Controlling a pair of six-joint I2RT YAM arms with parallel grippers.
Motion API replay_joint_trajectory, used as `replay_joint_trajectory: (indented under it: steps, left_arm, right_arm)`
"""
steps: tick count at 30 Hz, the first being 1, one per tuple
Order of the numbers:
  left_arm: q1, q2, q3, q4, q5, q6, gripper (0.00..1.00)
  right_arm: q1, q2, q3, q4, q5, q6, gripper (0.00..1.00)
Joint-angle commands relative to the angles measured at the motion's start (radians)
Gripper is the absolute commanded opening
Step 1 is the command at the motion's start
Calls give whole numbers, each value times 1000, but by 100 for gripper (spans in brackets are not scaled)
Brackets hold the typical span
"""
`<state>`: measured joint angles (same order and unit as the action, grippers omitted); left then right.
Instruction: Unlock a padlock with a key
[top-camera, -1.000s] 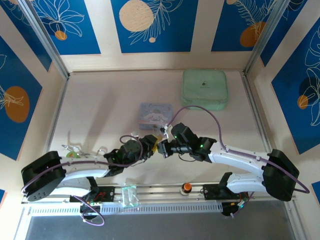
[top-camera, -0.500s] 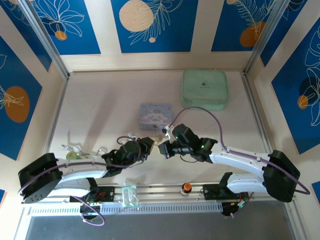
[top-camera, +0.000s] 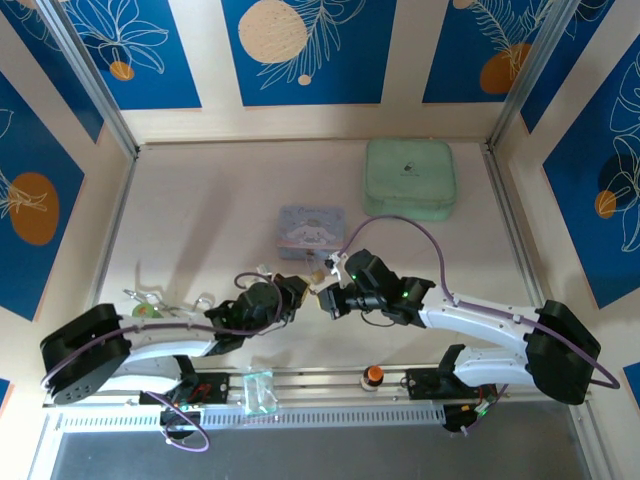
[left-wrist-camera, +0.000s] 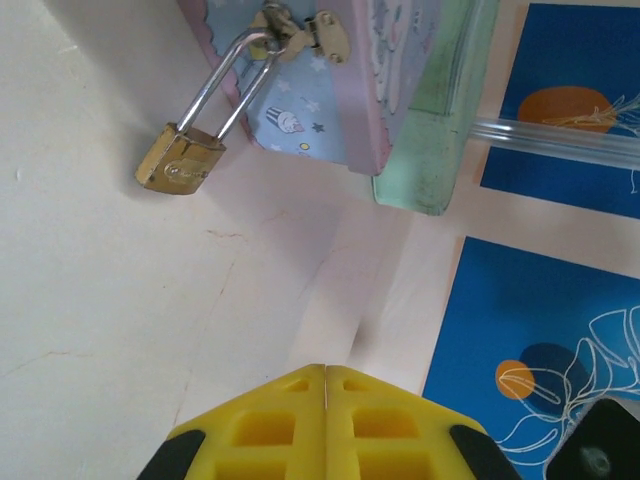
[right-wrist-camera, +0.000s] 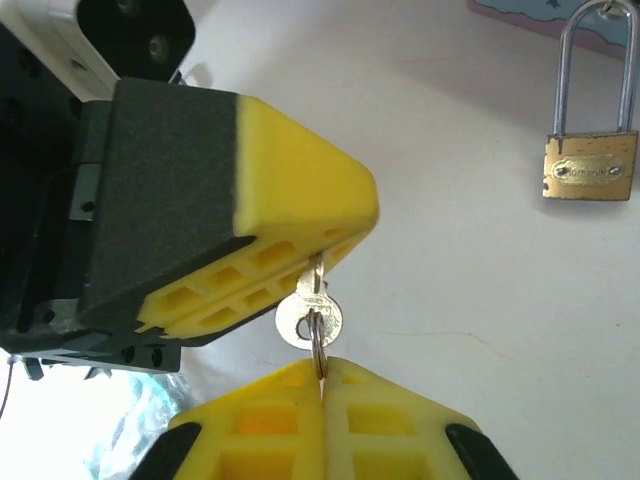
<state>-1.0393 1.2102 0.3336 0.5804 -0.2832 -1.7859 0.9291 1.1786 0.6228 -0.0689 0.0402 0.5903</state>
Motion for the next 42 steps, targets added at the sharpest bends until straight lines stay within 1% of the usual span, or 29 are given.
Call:
replay_joint_trajectory:
  steps: [1,2,3,4,6,7,8,9,12,14,16,18,21,24,26,28,32,35,37,39,42]
  left_arm:
    - [18,-68,24,-92,-25,148,0]
    - [27,-81,32,-91,-23,211,0]
    - [42,-91,41,-76,-8,295,0]
    - [63,-96,50,-48,24,384,0]
    - [110,-100,65,-5,101,511,0]
    - [132,-94,67,40,145,571,0]
    - [151,-88,65,83,183,608,0]
    - [168,-80,55,151,220,634,0]
    - [199,-50,22,370,275,663,0]
    - [210,-26,9,504,309,683,0]
    - [224,-14,-3,622,345,705,0]
    - [232,-21,-9,652,357,703,0]
    - [233,-36,-19,694,349,714,0]
    - [233,-72,-1,660,361,721,0]
    - [232,-101,0,636,355,729,0]
    - [232,-132,-11,622,328,732,0]
    - [232,-187,3,538,346,755,0]
    - [232,-211,-17,526,322,737,0]
    - [231,-222,-24,524,315,731,0]
    - [232,-224,-22,518,320,726,0]
    - [232,-223,-22,527,325,723,0]
  right_arm:
    - [-64,-46,-35,40,-66,64,53]
    - [-89,-61,-37,40,-79,99,64]
    - [-121,-82,-43,47,-111,128,71]
    - [-151,-105,-50,68,-151,142,73]
    - [-196,-158,-69,121,-194,170,88]
    - [-215,-189,-82,162,-208,194,97]
    - [-233,-212,-96,205,-232,214,100]
    - [-255,-229,-107,255,-265,242,99]
    - [-297,-247,-106,347,-335,333,99]
    - [-299,-245,-128,457,-358,401,100]
    - [-294,-228,-162,612,-364,480,100]
    - [-290,-196,-166,702,-368,529,100]
    - [-268,-143,-142,761,-373,541,99]
    - [-245,-90,-111,797,-381,540,95]
    - [-238,-58,-97,826,-391,545,82]
    - [-229,-26,-94,887,-401,562,72]
    - [-192,11,-87,961,-389,554,63]
    - [-152,13,-77,979,-369,510,59]
    - [-130,2,-82,982,-332,491,57]
    - [-120,-2,-90,990,-304,484,56]
    - [-117,15,-88,1018,-295,491,53]
